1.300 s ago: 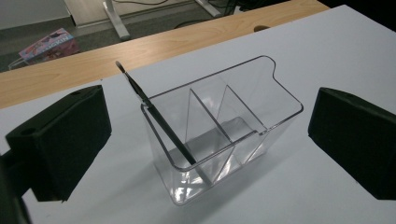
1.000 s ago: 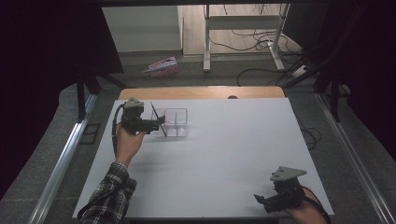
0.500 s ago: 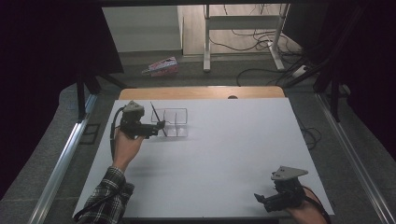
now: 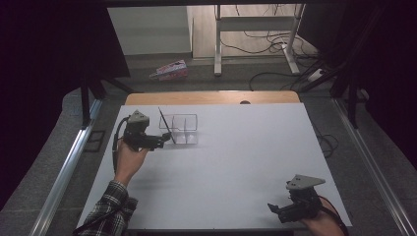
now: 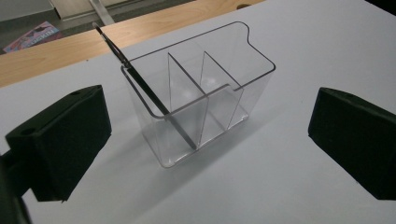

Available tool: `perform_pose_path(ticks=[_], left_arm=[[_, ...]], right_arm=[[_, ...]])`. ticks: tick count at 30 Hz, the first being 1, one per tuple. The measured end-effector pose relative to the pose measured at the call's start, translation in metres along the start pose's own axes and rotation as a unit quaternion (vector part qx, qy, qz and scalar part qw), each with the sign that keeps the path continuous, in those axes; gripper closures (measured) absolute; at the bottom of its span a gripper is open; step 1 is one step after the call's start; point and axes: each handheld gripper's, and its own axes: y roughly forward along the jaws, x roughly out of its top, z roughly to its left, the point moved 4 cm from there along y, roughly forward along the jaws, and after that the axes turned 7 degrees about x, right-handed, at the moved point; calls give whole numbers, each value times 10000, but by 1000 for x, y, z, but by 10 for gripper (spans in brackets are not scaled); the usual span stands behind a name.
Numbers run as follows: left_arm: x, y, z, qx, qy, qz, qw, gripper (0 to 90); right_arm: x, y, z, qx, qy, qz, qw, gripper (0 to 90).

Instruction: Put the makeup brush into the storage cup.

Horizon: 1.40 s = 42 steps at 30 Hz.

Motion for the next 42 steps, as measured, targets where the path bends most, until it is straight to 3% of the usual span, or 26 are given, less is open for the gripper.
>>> perform_pose_path(ticks=[14, 42], left_arm=[[-14, -11, 0, -43, -24, -14, 10000, 0], [-36, -20, -23, -230, 183, 17, 9996, 0]], right_arm=[[0, 1, 0, -9, -36, 20, 10000, 0], [0, 1, 1, -22, -67, 34, 10000, 0]])
